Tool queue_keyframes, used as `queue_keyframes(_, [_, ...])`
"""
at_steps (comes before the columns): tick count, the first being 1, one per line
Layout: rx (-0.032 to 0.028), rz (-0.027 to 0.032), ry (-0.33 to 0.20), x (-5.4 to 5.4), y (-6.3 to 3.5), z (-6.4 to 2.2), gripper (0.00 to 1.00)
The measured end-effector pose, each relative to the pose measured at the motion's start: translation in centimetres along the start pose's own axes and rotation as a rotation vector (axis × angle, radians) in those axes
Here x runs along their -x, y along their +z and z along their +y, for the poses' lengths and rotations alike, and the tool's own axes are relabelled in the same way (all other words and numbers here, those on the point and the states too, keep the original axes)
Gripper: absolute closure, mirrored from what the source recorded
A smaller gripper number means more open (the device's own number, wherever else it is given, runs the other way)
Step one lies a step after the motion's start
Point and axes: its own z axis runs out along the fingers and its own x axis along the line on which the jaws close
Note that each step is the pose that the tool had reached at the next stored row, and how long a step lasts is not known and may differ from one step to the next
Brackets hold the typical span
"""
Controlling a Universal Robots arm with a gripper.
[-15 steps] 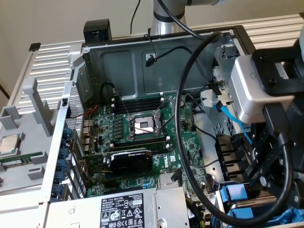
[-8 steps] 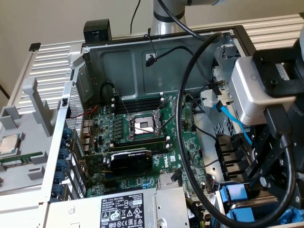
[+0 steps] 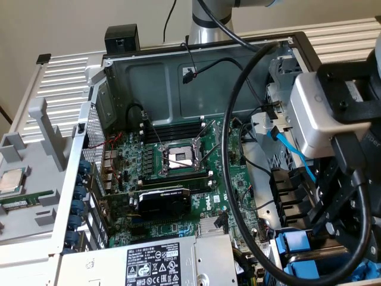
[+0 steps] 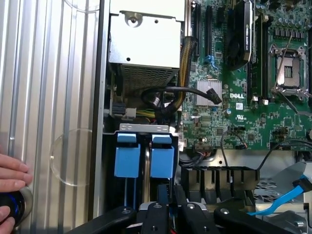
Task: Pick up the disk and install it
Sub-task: 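Insert the second disk wire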
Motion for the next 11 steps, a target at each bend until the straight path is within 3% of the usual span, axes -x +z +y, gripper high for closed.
queue_keyframes(11, [0.0004, 0.0069, 0.001, 0.08, 0.13, -0.35, 0.84])
